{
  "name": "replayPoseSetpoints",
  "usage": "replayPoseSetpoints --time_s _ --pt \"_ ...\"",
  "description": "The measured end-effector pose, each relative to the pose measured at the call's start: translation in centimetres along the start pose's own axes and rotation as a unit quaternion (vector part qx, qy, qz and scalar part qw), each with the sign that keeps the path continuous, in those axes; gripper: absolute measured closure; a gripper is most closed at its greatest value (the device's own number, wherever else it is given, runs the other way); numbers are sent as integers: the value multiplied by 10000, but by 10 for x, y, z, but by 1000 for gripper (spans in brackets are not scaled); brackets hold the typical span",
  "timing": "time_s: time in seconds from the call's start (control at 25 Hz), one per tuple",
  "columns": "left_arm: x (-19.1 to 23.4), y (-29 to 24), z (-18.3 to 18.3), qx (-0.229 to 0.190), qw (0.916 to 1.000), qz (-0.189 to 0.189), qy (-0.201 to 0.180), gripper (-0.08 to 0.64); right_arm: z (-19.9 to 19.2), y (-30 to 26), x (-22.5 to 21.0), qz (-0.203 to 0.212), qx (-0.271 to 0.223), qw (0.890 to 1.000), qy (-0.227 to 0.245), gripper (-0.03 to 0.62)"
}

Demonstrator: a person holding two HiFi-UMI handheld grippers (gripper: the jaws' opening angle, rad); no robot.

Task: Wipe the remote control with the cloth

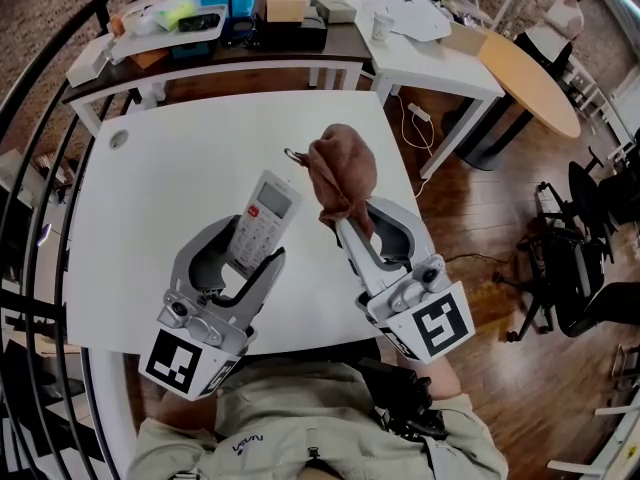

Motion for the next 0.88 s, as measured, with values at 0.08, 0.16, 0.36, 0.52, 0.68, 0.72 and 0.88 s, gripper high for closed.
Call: replayPoseSetpoints --time_s 0.08,0.16,0.36,0.52,0.68,0.72,0.88 --pt "-1 0 -1 42 10000 5 -84 319 5 2 -2 -69 -107 9999 64 515" --pt "-3 -1 -2 57 9999 -11 -122 319 9 3 0 -22 -208 9997 95 515" --pt "-7 -4 0 71 9998 -62 -166 319 14 -1 17 298 -300 9990 130 515" --pt "-5 -3 2 46 9999 -54 -140 319 10 -3 27 420 -207 9986 261 515" --pt "-2 -1 4 -45 9999 -109 6 319 3 -7 39 619 -64 9973 394 515" --pt "-1 0 4 -72 9999 -133 61 319 1 -8 42 685 -34 9968 417 515" --pt "0 1 6 -143 9993 -211 267 319 -6 -8 54 960 35 9944 448 515"
Point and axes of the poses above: the fingertips, and each gripper's own axes: y backward along the fingers, x to its left, z out of its top, the point moved 5 cm from there along y, backward along the fingers, and after that the axes turned 13 degrees about x, right-handed, at the moved point
